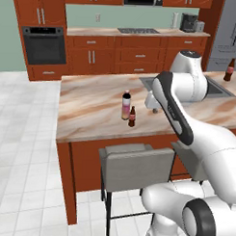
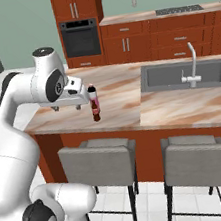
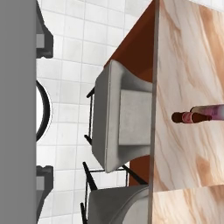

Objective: Place the large bottle from the dining counter next to the other large bottle outside the sink, and place the small bottle from the dining counter next to the other small bottle inside the sink.

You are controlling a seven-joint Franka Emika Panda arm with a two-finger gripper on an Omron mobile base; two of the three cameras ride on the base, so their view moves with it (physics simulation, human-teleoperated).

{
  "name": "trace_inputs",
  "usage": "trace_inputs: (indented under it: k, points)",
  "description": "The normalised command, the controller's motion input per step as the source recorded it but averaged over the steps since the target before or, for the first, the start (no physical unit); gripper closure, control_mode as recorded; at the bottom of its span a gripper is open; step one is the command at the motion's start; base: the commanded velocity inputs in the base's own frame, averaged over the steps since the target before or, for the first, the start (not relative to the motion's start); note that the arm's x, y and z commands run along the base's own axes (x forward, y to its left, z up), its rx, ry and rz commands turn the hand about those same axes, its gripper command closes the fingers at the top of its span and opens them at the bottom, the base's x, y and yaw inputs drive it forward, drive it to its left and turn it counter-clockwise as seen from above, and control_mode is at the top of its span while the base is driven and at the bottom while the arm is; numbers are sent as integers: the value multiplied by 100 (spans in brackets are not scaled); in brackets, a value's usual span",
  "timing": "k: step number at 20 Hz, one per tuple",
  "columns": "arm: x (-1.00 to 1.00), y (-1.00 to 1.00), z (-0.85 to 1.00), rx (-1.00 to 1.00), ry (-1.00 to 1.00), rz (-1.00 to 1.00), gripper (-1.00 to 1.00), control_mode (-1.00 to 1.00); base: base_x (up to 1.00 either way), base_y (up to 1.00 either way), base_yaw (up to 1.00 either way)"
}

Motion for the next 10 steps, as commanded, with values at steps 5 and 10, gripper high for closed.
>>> trace_inputs:
  k: [5, 10]
  points:
    - [0, 0, -6, 0, -2, 0, -100, -100, 0, 0, 0]
    - [6, 0, -12, 0, -3, 0, -100, -100, 0, 0, 0]
